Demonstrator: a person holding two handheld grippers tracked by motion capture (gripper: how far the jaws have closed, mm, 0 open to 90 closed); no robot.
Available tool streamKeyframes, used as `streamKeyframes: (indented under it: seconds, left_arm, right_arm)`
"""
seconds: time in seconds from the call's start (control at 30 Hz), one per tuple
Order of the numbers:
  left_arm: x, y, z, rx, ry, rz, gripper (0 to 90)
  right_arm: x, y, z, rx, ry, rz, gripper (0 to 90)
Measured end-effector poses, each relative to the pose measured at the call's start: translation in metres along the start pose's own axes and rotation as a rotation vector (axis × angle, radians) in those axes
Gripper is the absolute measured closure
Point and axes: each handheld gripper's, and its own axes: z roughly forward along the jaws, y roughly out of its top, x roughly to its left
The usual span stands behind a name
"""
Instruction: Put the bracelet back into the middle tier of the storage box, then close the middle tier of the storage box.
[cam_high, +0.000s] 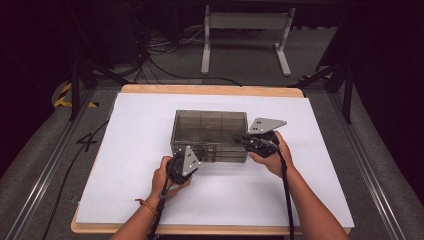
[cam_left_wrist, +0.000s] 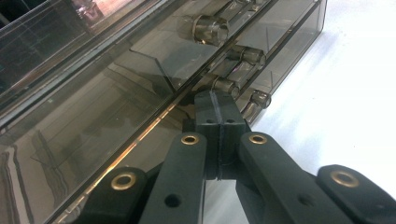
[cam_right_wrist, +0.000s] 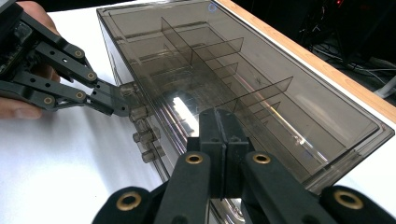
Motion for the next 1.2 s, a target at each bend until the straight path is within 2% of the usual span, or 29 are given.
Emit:
streamKeyframes:
  seconds: [0.2,0.33,0.63,0.87,1.0,1.07,1.17,1.2]
  left_arm:
    - [0.001,0.000,0.000,0.001,-0.006,0.007,90.0]
    - [0.001,-0.001,0.002,0.023,-0.017,0.009,90.0]
    - [0.002,-0.001,0.001,0.032,-0.018,0.021,90.0]
    - [0.009,-0.003,-0.013,0.021,-0.035,0.014,90.0]
    - [0.010,-0.004,-0.021,0.021,-0.047,0.021,90.0]
    - [0.012,-0.005,-0.032,0.021,-0.054,0.042,90.0]
    - [0.016,-0.006,-0.038,0.019,-0.057,0.041,90.0]
    - [0.018,-0.007,-0.043,0.010,-0.057,0.030,90.0]
  right_arm:
    - [-0.001,0.000,0.000,0.000,0.007,0.002,90.0]
    - [-0.002,-0.001,0.000,-0.006,0.014,0.008,90.0]
    - [0.000,0.000,-0.001,0.002,0.007,0.000,90.0]
    - [0.003,0.003,-0.001,0.026,-0.015,-0.030,90.0]
    - [0.006,0.007,-0.002,0.047,-0.031,-0.048,90.0]
    - [0.007,0.008,-0.003,0.053,-0.030,-0.056,90.0]
    - [0.008,0.010,-0.007,0.039,-0.033,-0.060,90.0]
    - [0.009,0.012,-0.008,0.039,-0.034,-0.063,90.0]
